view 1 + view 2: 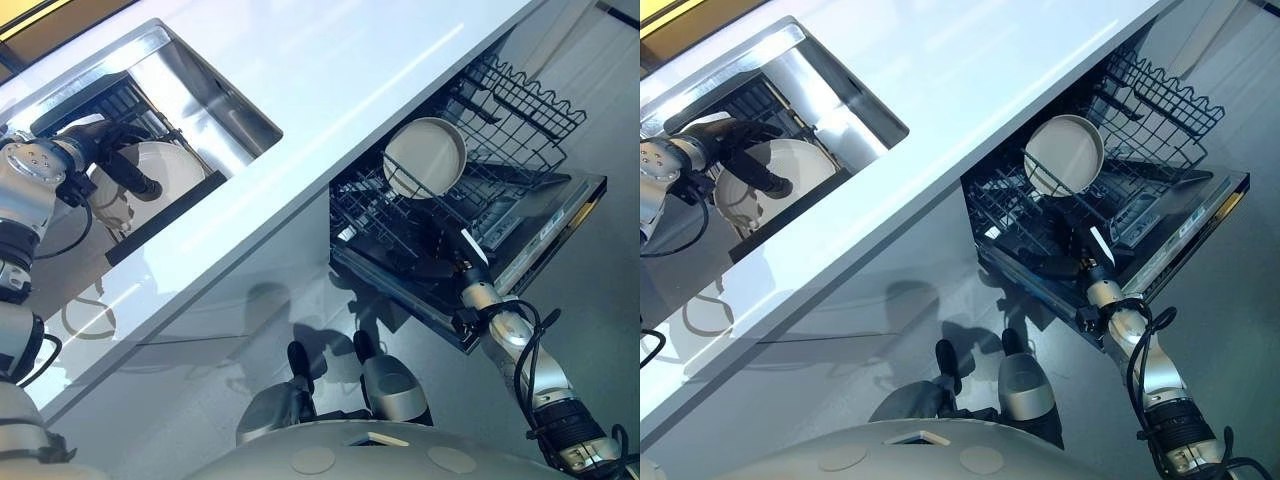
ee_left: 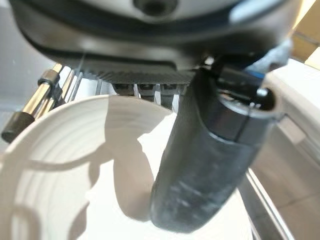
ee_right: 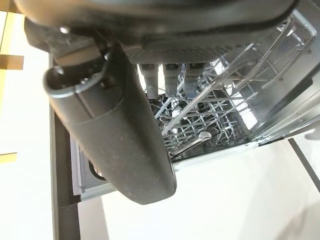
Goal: Pick up plates and place into dishwasher.
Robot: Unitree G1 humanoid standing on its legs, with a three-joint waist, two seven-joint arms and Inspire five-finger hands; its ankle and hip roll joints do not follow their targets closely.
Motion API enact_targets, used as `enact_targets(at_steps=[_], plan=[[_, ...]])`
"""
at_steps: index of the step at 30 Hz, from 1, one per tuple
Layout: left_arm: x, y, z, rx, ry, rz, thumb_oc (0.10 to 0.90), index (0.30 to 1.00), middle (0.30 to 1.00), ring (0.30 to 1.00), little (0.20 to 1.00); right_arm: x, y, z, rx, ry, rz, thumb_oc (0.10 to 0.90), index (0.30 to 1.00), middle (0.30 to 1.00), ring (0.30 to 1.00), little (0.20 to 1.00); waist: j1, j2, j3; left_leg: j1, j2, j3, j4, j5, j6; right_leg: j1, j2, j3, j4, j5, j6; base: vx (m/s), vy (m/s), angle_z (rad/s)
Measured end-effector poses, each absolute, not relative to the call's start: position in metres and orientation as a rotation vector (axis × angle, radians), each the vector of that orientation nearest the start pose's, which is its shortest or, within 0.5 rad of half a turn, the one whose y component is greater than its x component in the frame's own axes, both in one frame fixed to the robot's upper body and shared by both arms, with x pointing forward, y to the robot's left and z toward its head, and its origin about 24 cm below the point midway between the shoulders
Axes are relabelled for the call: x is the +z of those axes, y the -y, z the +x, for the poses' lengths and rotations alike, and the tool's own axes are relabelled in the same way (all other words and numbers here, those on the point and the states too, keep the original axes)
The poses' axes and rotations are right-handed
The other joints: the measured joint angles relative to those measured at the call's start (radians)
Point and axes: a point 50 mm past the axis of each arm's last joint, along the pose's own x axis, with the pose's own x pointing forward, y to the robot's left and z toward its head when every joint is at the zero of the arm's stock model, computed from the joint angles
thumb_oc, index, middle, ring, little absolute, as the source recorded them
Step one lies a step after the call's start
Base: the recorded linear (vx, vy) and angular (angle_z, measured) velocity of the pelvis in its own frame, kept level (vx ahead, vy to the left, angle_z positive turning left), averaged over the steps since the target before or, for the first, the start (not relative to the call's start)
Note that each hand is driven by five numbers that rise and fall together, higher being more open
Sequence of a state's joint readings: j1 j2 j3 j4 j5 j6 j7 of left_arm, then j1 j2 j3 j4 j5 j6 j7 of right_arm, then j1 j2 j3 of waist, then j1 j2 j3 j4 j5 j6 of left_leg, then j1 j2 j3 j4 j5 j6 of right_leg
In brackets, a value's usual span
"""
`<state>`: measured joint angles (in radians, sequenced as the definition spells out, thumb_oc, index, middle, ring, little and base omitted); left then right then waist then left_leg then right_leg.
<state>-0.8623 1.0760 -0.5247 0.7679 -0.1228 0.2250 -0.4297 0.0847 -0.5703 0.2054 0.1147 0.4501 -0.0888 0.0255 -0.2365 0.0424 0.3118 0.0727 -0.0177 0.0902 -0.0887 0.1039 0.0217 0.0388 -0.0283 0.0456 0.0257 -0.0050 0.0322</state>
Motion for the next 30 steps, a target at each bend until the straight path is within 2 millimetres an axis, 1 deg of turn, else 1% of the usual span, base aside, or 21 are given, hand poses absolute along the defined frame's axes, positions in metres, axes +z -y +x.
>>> enact_targets(at_steps=[6, 7, 8, 9, 10, 12, 14, 15, 17, 18, 19, 23, 30], plan=[[0.188, -0.362, 0.334, -0.018, -0.544, 0.855, 0.800, 0.900, 0.900, 0.900, 0.900, 0.016, 0.227, 0.227, 0.135, -0.196, -0.117, 0.800, 0.900, 0.900, 0.900, 0.900, -0.013, 0.008, -0.005, 0.003, 0.001, 0.001, 0.000, 0.000, 0.000, 0.002, -0.001, 0.000, -0.002, 0.000, 0.000, 0.00, 0.000, 0.00], [0.188, -0.363, 0.334, -0.015, -0.545, 0.837, 0.698, 0.813, 0.813, 0.813, 0.798, 0.016, 0.227, 0.227, 0.135, -0.196, -0.117, 0.800, 0.900, 0.900, 0.900, 0.900, -0.014, 0.009, -0.006, 0.003, 0.001, 0.001, 0.000, 0.000, 0.000, 0.002, -0.001, 0.000, -0.002, 0.000, 0.000, 0.00, 0.000, 0.00], [0.188, -0.364, 0.333, -0.012, -0.543, 0.814, 0.698, 0.813, 0.813, 0.813, 0.798, 0.015, 0.227, 0.227, 0.135, -0.197, -0.118, 0.800, 0.900, 0.900, 0.900, 0.900, -0.014, 0.010, -0.006, 0.003, 0.001, 0.002, 0.000, 0.000, 0.000, 0.002, -0.001, 0.000, -0.003, 0.000, 0.000, 0.00, 0.000, 0.00], [0.189, -0.365, 0.332, -0.004, -0.535, 0.785, 0.525, 0.665, 0.665, 0.665, 0.625, 0.015, 0.227, 0.227, 0.135, -0.198, -0.118, 0.800, 0.900, 0.900, 0.900, 0.900, -0.014, 0.011, -0.007, 0.004, 0.001, 0.003, 0.000, 0.000, 0.000, 0.003, -0.002, 0.000, -0.003, 0.000, 0.000, 0.00, 0.000, 0.00], [0.190, -0.366, 0.331, 0.004, -0.526, 0.762, 0.556, 0.691, 0.691, 0.691, 0.656, 0.015, 0.227, 0.227, 0.134, -0.199, -0.118, 0.800, 0.900, 0.900, 0.900, 0.900, -0.014, 0.012, -0.007, 0.004, 0.001, 0.004, 0.000, -0.001, 0.000, 0.003, -0.002, 0.001, -0.004, 0.000, 0.000, 0.00, 0.000, 0.00], [0.190, -0.372, 0.328, 0.040, -0.495, 0.694, 0.366, 0.528, 0.528, 0.528, 0.466, 0.014, 0.227, 0.226, 0.132, -0.204, -0.117, 0.800, 0.900, 0.900, 0.900, 0.900, -0.013, 0.020, -0.012, 0.006, 0.001, 0.005, 0.000, -0.002, 0.001, 0.005, -0.003, 0.001, -0.006, 0.000, 0.000, 0.00, 0.000, 0.00], [0.193, -0.375, 0.326, 0.075, -0.438, 0.604, 0.207, 0.392, 0.392, 0.392, 0.307, 0.012, 0.228, 0.224, 0.131, -0.212, -0.117, 0.800, 0.900, 0.900, 0.900, 0.900, -0.006, 0.026, -0.016, 0.009, 0.001, 0.006, 0.000, -0.003, 0.001, 0.009, -0.004, 0.000, -0.008, 0.000, 0.001, 0.00, 0.000, 0.00], [0.196, -0.375, 0.325, 0.083, -0.404, 0.560, 0.100, 0.300, 0.300, 0.300, 0.200, 0.011, 0.228, 0.223, 0.130, -0.215, -0.119, 0.800, 0.900, 0.900, 0.900, 0.900, -0.002, 0.026, -0.016, 0.013, 0.001, 0.005, 0.000, -0.003, 0.001, 0.013, -0.004, -0.001, -0.009, 0.000, 0.001, 0.00, 0.000, 0.00], [0.200, -0.366, 0.327, 0.031, -0.343, 0.485, 0.100, 0.300, 0.300, 0.300, 0.200, 0.007, 0.229, 0.220, 0.126, -0.234, -0.119, 0.800, 0.900, 0.900, 0.900, 0.900, 0.010, 0.027, -0.018, 0.026, 0.002, 0.005, 0.000, -0.006, 0.000, 0.028, -0.003, -0.001, -0.011, 0.000, 0.001, 0.00, 0.000, 0.00], [0.200, -0.358, 0.328, -0.010, -0.315, 0.490, 0.100, 0.300, 0.300, 0.300, 0.200, 0.006, 0.230, 0.220, 0.125, -0.240, -0.120, 0.800, 0.900, 0.900, 0.900, 0.900, 0.013, 0.031, -0.022, 0.027, 0.002, 0.006, 0.000, -0.008, 0.000, 0.029, -0.003, -0.001, -0.011, 0.000, 0.001, 0.00, 0.000, 0.00], [0.201, -0.356, 0.329, -0.021, -0.297, 0.507, 0.100, 0.300, 0.300, 0.300, 0.200, 0.005, 0.230, 0.220, 0.124, -0.242, -0.120, 0.800, 0.900, 0.900, 0.900, 0.900, 0.013, 0.035, -0.025, 0.027, 0.001, 0.007, 0.000, -0.008, 0.000, 0.028, -0.004, 0.000, -0.011, 0.000, 0.001, -0.02, -0.003, -0.03], [0.192, -0.357, 0.326, -0.024, -0.318, 0.516, 0.100, 0.300, 0.300, 0.300, 0.200, 0.001, 0.233, 0.216, 0.117, -0.261, -0.121, 0.800, 0.900, 0.900, 0.900, 0.900, 0.006, 0.055, -0.042, 0.027, 0.002, 0.006, -0.001, -0.008, 0.000, 0.025, -0.003, 0.004, -0.010, 0.000, 0.001, -0.02, 0.000, -0.04], [0.189, -0.355, 0.326, -0.039, -0.322, 0.521, 0.100, 0.300, 0.300, 0.300, 0.200, 0.001, 0.233, 0.216, 0.116, -0.264, -0.121, 0.800, 0.900, 0.900, 0.900, 0.900, 0.008, 0.057, -0.046, 0.026, 0.003, 0.005, 0.000, -0.008, 0.000, 0.025, -0.002, 0.002, -0.010, 0.000, 0.001, 0.00, -0.001, 0.00]])
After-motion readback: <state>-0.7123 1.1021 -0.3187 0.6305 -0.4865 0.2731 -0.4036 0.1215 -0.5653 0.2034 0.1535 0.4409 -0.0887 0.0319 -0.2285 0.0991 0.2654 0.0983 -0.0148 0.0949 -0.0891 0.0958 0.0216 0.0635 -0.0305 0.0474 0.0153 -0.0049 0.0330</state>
